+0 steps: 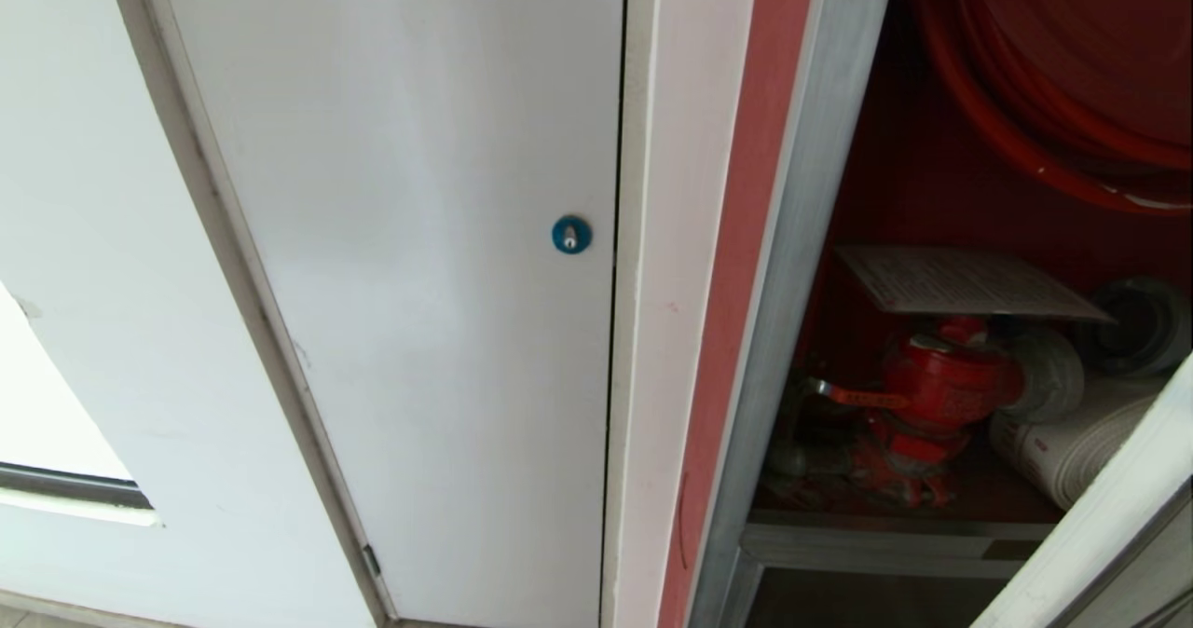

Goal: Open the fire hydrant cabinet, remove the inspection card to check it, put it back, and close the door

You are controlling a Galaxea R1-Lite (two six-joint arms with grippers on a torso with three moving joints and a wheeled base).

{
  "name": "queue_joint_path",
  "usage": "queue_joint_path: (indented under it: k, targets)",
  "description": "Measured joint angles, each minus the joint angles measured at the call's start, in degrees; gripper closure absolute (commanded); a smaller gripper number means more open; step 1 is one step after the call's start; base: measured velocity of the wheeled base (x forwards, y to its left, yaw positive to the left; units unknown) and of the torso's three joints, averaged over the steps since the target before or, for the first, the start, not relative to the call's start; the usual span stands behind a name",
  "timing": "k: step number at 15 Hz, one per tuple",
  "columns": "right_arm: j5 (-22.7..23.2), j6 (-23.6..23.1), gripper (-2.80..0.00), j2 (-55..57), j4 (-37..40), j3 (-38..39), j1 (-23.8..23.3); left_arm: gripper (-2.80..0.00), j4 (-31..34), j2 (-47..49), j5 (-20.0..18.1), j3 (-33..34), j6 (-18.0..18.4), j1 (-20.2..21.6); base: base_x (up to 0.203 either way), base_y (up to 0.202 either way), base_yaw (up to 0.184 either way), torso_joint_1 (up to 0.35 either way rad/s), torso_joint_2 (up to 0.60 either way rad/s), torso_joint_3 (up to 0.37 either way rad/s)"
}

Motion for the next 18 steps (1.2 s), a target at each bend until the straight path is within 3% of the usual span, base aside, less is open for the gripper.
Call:
queue_joint_path:
  k: [7, 12, 15, 18]
  targets:
    - [-0.2, -0.8, 0.0, 10.3, -7.1, -1.7, 0.3, 0.0, 0.0, 0.0, 0.0, 0.0, 0.0, 0.0, 0.0, 0.0, 0.0, 0.0, 0.0, 0.0]
    - [-1.2, -6.7, 0.0, 18.5, -7.5, -4.8, 0.8, 0.0, 0.0, 0.0, 0.0, 0.0, 0.0, 0.0, 0.0, 0.0, 0.0, 0.0, 0.0, 0.0]
    - [-5.0, -8.1, 0.0, 23.1, -7.6, -7.2, 4.4, 0.0, 0.0, 0.0, 0.0, 0.0, 0.0, 0.0, 0.0, 0.0, 0.0, 0.0, 0.0, 0.0]
    - [-12.5, -9.2, 0.0, 26.7, -9.5, -8.9, 10.8, 0.0, 0.0, 0.0, 0.0, 0.0, 0.0, 0.0, 0.0, 0.0, 0.0, 0.0, 0.0, 0.0]
